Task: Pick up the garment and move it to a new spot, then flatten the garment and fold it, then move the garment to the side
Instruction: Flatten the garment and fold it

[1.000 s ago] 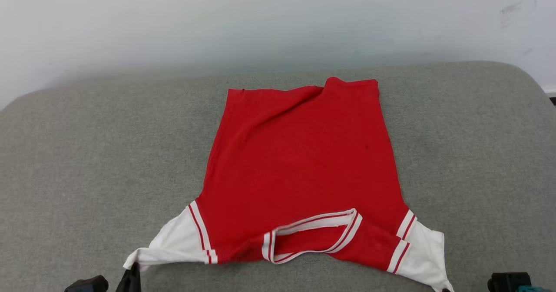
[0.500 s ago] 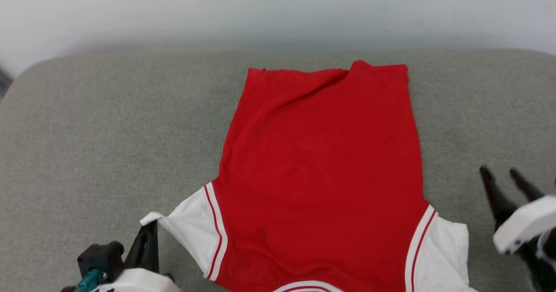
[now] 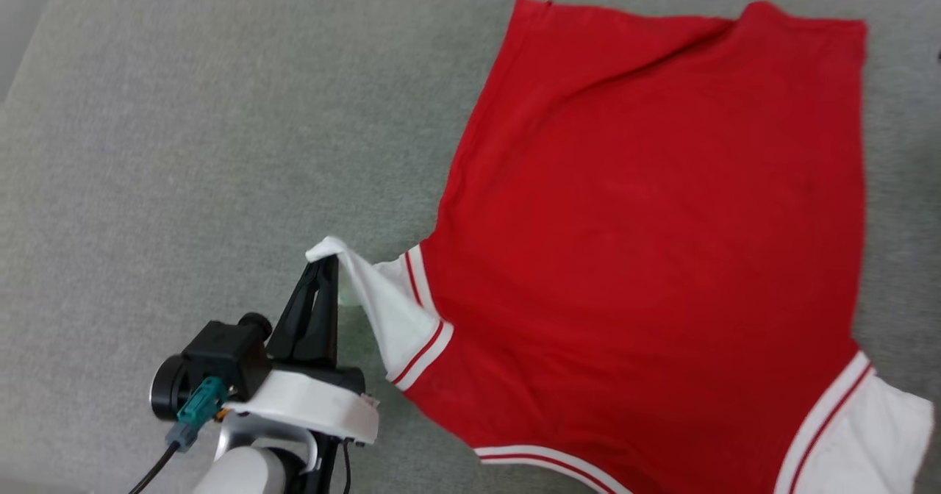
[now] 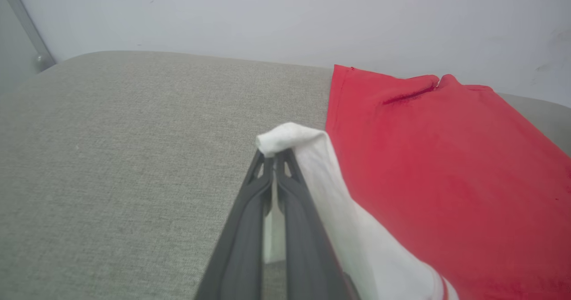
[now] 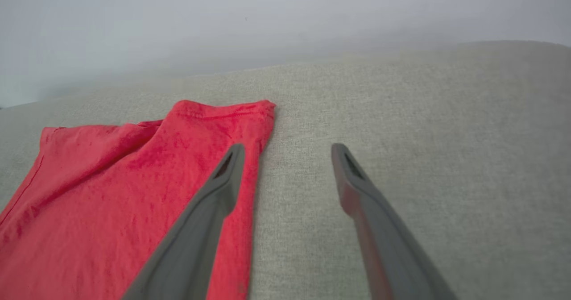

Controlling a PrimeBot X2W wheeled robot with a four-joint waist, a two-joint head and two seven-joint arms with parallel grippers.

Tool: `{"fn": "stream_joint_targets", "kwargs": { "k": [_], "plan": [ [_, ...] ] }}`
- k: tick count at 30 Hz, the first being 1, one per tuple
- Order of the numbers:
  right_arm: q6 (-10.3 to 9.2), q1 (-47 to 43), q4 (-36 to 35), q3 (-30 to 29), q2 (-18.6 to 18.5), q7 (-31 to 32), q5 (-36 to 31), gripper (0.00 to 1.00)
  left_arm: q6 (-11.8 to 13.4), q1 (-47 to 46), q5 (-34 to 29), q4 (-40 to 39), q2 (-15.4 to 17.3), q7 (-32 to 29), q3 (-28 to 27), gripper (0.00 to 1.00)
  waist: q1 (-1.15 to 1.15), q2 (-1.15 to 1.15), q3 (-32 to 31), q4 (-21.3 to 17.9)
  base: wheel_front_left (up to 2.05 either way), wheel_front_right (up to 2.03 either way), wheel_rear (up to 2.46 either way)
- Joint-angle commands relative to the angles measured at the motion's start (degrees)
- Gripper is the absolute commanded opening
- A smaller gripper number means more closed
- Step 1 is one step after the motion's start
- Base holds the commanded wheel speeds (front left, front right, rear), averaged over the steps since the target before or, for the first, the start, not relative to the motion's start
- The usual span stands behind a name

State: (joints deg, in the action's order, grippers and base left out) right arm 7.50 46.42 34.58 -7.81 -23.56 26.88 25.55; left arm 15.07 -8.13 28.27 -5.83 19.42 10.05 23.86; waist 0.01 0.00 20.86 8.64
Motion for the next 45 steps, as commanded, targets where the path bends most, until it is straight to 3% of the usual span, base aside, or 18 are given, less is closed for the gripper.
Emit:
{"fn": "stream_joint_targets", "kwargs": {
  "k": [1, 9, 19, 21, 27, 33, 40, 45],
  "plan": [
    [-0.01, 3.7, 2.4, -0.2, -1.1, 2.8, -1.0, 1.00, -0.5, -2.0, -0.5, -0.2, -0.6, 0.6, 0.5, 0.00, -0.01, 0.00, 5.1, 4.5, 0.00, 0.00, 0.00],
    [-0.02, 14.5, 9.5, -1.4, -2.0, 12.9, -4.8, 1.00, -2.2, -6.2, -0.9, 1.0, -2.8, 2.1, 1.9, 0.00, -0.01, 0.00, 10.9, 8.4, 0.00, 0.00, 0.00],
    [-0.05, 12.3, 20.5, -5.2, 0.8, 22.0, -10.0, 1.00, -3.2, -7.5, -0.4, 3.8, -4.2, 3.3, 2.5, 0.00, -0.01, 0.00, 11.6, 10.0, 0.00, 0.00, 0.00],
    [-0.06, 12.3, 21.4, -6.2, 1.1, 22.6, -11.2, 0.00, -3.3, -7.5, -0.3, 4.4, -4.4, 3.3, 2.6, 0.00, -0.01, 0.00, 10.9, 10.1, 0.00, 0.00, 0.00],
    [-0.03, 14.3, 18.9, -6.6, 0.0, 19.9, -14.3, 0.00, -3.7, -6.2, 0.5, 6.8, -4.1, 3.3, 2.7, 0.00, -0.01, 0.00, 6.9, 9.7, 0.00, 0.00, 0.00],
    [-0.03, 12.7, 14.2, -2.9, -2.3, 19.5, -14.6, 0.00, -3.3, -4.0, 1.7, 8.9, -3.2, 2.5, 2.2, 0.00, -0.01, 0.00, 0.8, 7.8, 0.00, 0.00, 0.00],
    [-0.03, 0.6, 5.5, 2.9, -4.8, 20.4, -10.2, 0.00, -2.0, -0.2, 3.3, 10.0, -1.5, 1.2, 0.9, 0.00, -0.01, 0.00, -6.7, 2.6, 0.00, 0.00, 0.00],
    [-0.03, -12.9, -3.0, 4.5, -3.8, 21.9, -5.9, 0.00, -0.7, 3.2, 4.4, 9.9, 0.3, 0.1, -0.5, 0.00, -0.01, 0.00, -11.1, -2.8, 0.00, 0.00, 0.00]
  ]
}}
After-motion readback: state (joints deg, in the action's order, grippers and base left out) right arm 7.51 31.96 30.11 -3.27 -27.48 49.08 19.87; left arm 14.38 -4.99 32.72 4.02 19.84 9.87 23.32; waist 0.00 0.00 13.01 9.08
